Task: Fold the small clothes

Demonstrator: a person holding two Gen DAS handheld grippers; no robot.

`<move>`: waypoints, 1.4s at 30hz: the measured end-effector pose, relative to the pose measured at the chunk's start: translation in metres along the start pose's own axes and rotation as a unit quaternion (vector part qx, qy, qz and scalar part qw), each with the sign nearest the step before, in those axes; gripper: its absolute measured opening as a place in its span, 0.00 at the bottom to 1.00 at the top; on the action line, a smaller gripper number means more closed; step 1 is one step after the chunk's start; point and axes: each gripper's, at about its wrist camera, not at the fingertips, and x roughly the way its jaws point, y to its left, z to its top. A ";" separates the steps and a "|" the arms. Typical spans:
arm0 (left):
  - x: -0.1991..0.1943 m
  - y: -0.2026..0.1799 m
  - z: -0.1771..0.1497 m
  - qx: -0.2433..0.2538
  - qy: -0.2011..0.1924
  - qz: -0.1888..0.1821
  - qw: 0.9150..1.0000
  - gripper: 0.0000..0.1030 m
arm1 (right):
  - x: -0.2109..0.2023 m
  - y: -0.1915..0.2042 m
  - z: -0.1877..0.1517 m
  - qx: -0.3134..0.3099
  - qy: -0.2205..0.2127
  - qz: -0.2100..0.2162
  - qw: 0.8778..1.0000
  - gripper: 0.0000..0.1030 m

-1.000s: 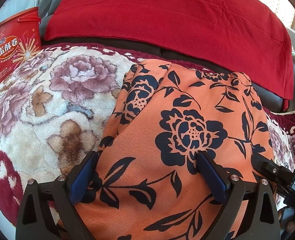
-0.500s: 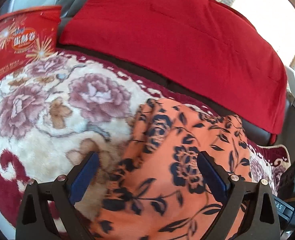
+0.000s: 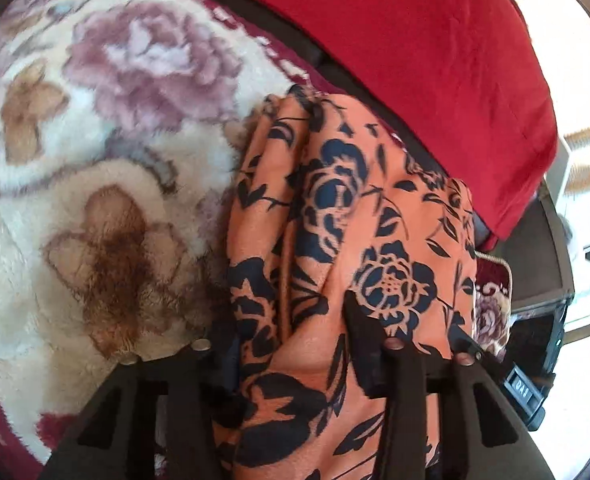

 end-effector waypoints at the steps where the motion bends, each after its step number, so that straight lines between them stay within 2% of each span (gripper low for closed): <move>1: -0.001 -0.004 0.000 0.009 -0.005 0.004 1.000 0.35 | -0.003 0.007 0.001 -0.011 0.000 -0.006 1.000 0.38; 3: -0.008 -0.016 -0.002 0.028 -0.025 0.007 0.999 0.32 | -0.014 0.027 0.003 -0.050 -0.011 -0.032 0.998 0.33; 5: -0.016 -0.032 -0.003 0.048 -0.043 0.005 0.998 0.30 | -0.029 0.040 0.006 -0.071 -0.026 -0.037 0.996 0.30; 7: -0.025 -0.051 -0.001 0.063 -0.057 -0.023 0.996 0.29 | -0.058 0.052 0.010 -0.088 -0.056 -0.041 0.994 0.30; 11: -0.036 -0.111 0.002 0.101 -0.099 -0.052 0.989 0.29 | -0.117 0.048 0.023 -0.093 -0.105 -0.046 0.989 0.30; 13: -0.033 -0.130 0.002 0.112 -0.109 -0.051 0.986 0.31 | -0.134 0.034 0.030 -0.082 -0.115 -0.051 0.989 0.31; 14: -0.022 -0.141 0.001 0.119 -0.112 -0.037 0.986 0.36 | -0.138 0.023 0.030 -0.069 -0.118 -0.051 0.989 0.33; 16: -0.001 -0.144 0.000 0.119 -0.102 -0.002 0.988 0.44 | -0.135 -0.008 0.030 -0.025 -0.110 -0.065 0.992 0.43; 18: 0.024 -0.135 -0.004 0.118 -0.084 0.052 0.988 0.49 | -0.125 -0.041 0.025 0.020 -0.098 -0.082 0.992 0.61; 19: 0.034 -0.131 -0.006 0.116 -0.078 0.074 0.987 0.55 | -0.122 -0.055 0.020 0.039 -0.097 -0.085 0.991 0.62; 20: 0.040 -0.124 -0.006 0.115 -0.077 0.075 0.988 0.65 | -0.119 -0.067 0.015 0.054 -0.095 -0.084 0.990 0.62; 22: 0.035 -0.114 -0.007 0.110 -0.095 0.080 0.986 0.72 | -0.115 -0.082 0.008 0.077 -0.094 -0.071 0.990 0.63; 26: 0.041 -0.112 0.002 0.135 -0.099 0.088 0.982 0.73 | -0.110 -0.090 0.009 0.080 -0.091 -0.057 0.991 0.68; 28: 0.028 -0.122 -0.005 0.146 -0.104 0.091 0.980 0.73 | -0.109 -0.088 0.012 0.082 -0.093 -0.046 0.991 0.79; 30: 0.027 -0.126 -0.006 0.153 -0.106 0.091 0.978 0.73 | -0.108 -0.090 0.013 0.086 -0.093 -0.041 0.991 0.82; 35: 0.025 -0.123 -0.018 0.161 -0.098 0.082 0.979 0.73 | -0.088 -0.093 0.017 0.098 -0.067 -0.040 0.992 0.82; 38: 0.026 -0.121 -0.019 0.162 -0.095 0.079 0.979 0.73 | -0.077 -0.089 0.019 0.085 -0.055 -0.050 0.994 0.82; 39: 0.028 -0.121 -0.019 0.163 -0.092 0.078 0.979 0.73 | -0.074 -0.083 0.020 0.069 -0.048 -0.060 0.995 0.76; 40: 0.028 -0.121 -0.019 0.162 -0.091 0.078 0.979 0.73 | -0.071 -0.077 0.022 0.050 -0.041 -0.064 0.996 0.56; 41: 0.029 -0.121 -0.019 0.163 -0.089 0.076 0.980 0.73 | -0.069 -0.072 0.024 0.038 -0.036 -0.072 0.996 0.55; 42: 0.031 -0.121 -0.019 0.164 -0.089 0.077 0.980 0.73 | -0.070 -0.066 0.025 0.026 -0.038 -0.084 0.995 0.45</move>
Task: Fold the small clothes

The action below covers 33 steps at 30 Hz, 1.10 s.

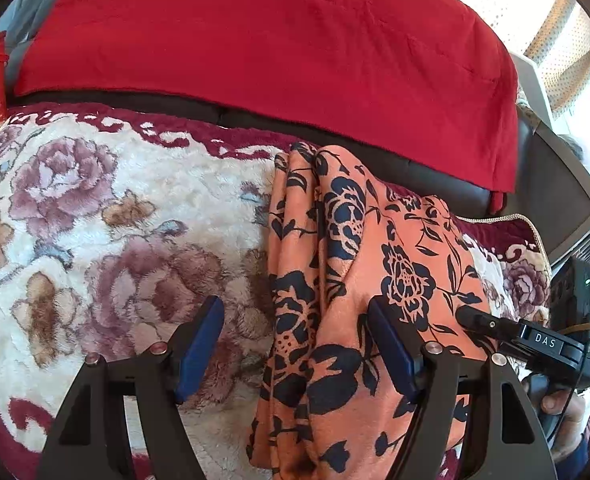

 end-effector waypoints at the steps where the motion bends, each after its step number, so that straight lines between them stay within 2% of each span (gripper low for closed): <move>1: 0.001 -0.001 0.000 0.002 0.001 0.000 1.000 0.69 | -0.002 0.007 0.001 -0.017 -0.002 -0.013 1.000 0.37; 2: 0.002 -0.002 0.000 0.007 0.003 -0.005 1.000 0.55 | -0.004 0.012 0.002 -0.029 -0.006 -0.024 0.999 0.35; 5: 0.000 -0.014 0.000 0.034 0.006 -0.012 0.999 0.32 | -0.012 0.030 0.012 -0.064 -0.016 -0.045 0.997 0.30; 9: 0.002 -0.023 0.002 0.030 0.011 -0.020 0.999 0.31 | -0.025 0.051 0.034 -0.105 -0.044 -0.080 0.990 0.30; 10: 0.005 -0.023 0.001 0.025 0.013 -0.018 0.999 0.33 | -0.020 0.048 0.038 -0.099 -0.031 -0.080 0.991 0.31; 11: 0.006 -0.021 0.000 0.018 0.012 -0.013 1.000 0.46 | -0.011 0.040 0.040 -0.082 -0.009 -0.080 0.993 0.33; 12: 0.005 -0.019 -0.001 0.010 0.011 -0.011 1.000 0.53 | -0.001 0.029 0.036 -0.054 0.004 -0.096 0.994 0.39; 13: 0.001 -0.015 -0.003 0.001 0.009 -0.012 1.000 0.62 | 0.002 0.023 0.030 -0.043 0.008 -0.115 0.992 0.44; 14: -0.007 -0.013 -0.004 -0.004 0.005 -0.009 1.000 0.68 | -0.001 0.020 0.021 -0.039 -0.003 -0.111 0.993 0.45; 15: -0.019 -0.013 -0.006 0.000 -0.006 0.004 1.000 0.73 | -0.014 0.019 0.009 -0.028 -0.031 -0.104 0.994 0.55; 16: -0.034 -0.014 -0.009 0.008 -0.028 0.033 0.999 0.83 | -0.027 0.022 -0.003 -0.019 -0.056 -0.112 0.992 0.72; 17: -0.047 -0.017 -0.012 0.013 -0.051 0.065 0.997 0.89 | -0.042 0.032 -0.018 -0.020 -0.084 -0.124 0.988 0.81; 18: -0.056 -0.021 -0.015 0.017 -0.067 0.085 0.994 0.91 | -0.054 0.047 -0.033 -0.039 -0.102 -0.124 0.986 0.91; 19: -0.066 -0.026 -0.019 0.024 -0.079 0.099 0.992 0.93 | -0.065 0.058 -0.045 -0.059 -0.116 -0.119 0.984 0.91; 21: -0.084 -0.039 -0.029 0.051 -0.092 0.103 0.989 0.94 | -0.085 0.080 -0.071 -0.083 -0.138 -0.121 0.979 0.94; 22: -0.091 -0.045 -0.034 0.063 -0.094 0.101 0.988 0.95 | -0.088 0.087 -0.080 -0.087 -0.135 -0.131 0.978 0.98; 24: -0.107 -0.057 -0.045 0.079 -0.103 0.109 0.985 0.98 | -0.092 0.095 -0.097 -0.097 -0.109 -0.152 0.978 0.98; 28: -0.127 -0.070 -0.058 0.088 -0.107 0.097 0.986 0.98 | -0.100 0.110 -0.114 -0.136 -0.111 -0.183 0.967 0.98; 29: -0.135 -0.073 -0.062 0.092 -0.118 0.092 0.985 0.98 | -0.102 0.113 -0.116 -0.140 -0.115 -0.189 0.965 0.98; 33: -0.150 -0.085 -0.063 0.110 -0.135 0.090 0.981 0.98 | -0.108 0.120 -0.114 -0.150 -0.117 -0.188 0.964 0.98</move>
